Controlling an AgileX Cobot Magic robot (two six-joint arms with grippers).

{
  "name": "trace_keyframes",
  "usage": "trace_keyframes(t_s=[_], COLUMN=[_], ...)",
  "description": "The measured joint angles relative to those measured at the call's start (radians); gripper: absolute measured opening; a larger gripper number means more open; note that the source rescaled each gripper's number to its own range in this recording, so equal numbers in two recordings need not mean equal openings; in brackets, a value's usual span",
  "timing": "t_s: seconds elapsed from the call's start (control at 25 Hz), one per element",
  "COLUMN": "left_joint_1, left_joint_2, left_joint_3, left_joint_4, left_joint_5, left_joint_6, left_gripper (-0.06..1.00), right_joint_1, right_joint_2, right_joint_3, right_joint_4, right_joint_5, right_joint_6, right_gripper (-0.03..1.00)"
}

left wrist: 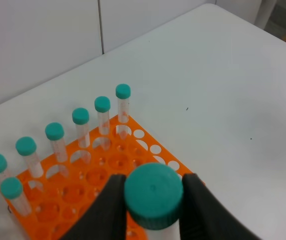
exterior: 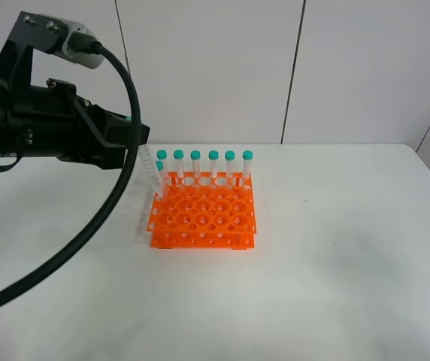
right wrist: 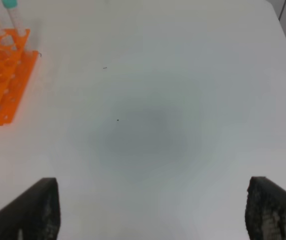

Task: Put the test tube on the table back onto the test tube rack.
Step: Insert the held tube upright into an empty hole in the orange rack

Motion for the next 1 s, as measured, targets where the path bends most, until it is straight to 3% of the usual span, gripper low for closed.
trace_keyframes(t_s=[0.44, 1.0], left_joint_1=[0.000, 0.000], left_joint_2=[0.000, 0.043], left_joint_3=[0.000, -0.020], left_joint_4=[0.000, -0.008], left_joint_5=[-0.012, -0.194], left_joint_6=[0.000, 0.060], left_gripper=[0.00, 0.00], right_joint_1=[0.000, 0.000], right_joint_2=[0.000, 0.000], right_joint_3=[0.000, 0.000], right_joint_4=[-0.003, -0.003], right_joint_5=[-0.001, -0.001], right_joint_6=[0.000, 0.000], right_gripper=[0.95, 0.95])
